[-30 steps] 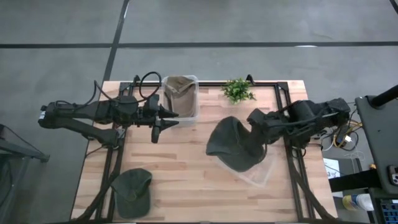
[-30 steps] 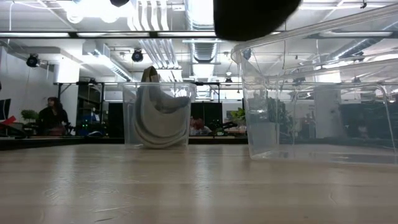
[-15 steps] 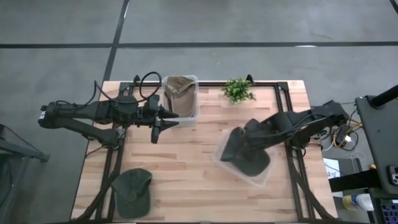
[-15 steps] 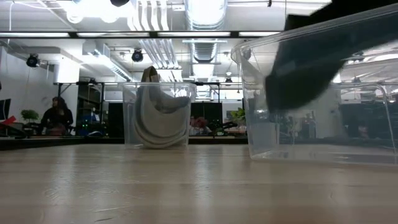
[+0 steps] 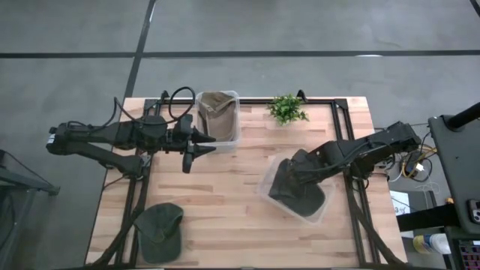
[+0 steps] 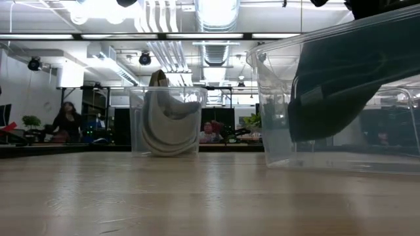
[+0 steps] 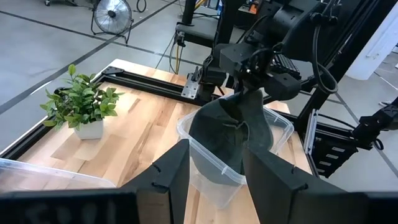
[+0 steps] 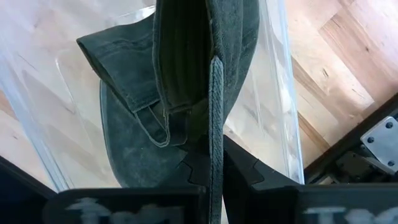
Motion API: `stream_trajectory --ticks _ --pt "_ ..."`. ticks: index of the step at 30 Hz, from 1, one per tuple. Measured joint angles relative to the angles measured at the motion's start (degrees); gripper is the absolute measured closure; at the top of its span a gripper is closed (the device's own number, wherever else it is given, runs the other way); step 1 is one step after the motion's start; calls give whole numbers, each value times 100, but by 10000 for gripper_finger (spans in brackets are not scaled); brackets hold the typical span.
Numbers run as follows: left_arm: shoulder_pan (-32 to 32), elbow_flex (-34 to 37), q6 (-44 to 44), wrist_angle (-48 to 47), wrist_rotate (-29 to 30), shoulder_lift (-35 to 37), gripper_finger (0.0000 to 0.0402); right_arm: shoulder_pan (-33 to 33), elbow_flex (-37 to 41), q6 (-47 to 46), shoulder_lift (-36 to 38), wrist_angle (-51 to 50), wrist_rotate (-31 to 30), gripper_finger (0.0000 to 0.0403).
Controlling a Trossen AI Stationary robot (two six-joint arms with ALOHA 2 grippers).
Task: Pick & Place hat
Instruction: Put the top black cap into the bottom transparent bin, then put the black cap into the bottom transparent bin
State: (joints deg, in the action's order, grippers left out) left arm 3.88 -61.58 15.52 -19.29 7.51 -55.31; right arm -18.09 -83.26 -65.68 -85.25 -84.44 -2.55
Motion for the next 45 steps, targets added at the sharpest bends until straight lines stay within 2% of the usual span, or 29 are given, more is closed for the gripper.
stream_trajectory --ticks 9,20,26,29,33,39,45 --pt "2 0 67 -5 0 -2 259 4 15 -84 0 85 0 383" --pt "2 0 73 -11 0 -2 259 36 73 -12 0 90 -42 256" --pt "2 0 106 -52 -16 -2 259 50 -211 132 2 89 -46 229" --pt "0 0 209 -286 -265 -2 259 48 -364 254 2 161 -65 228" --pt "4 0 269 -787 -897 -42 259 35 -454 388 4 441 -291 227" --pt "57 0 554 -1636 -1725 -207 259 20 -457 878 2 1243 -387 227" --pt "249 0 609 -2341 -1876 -351 259 -90 -455 1333 2 2273 -387 227"
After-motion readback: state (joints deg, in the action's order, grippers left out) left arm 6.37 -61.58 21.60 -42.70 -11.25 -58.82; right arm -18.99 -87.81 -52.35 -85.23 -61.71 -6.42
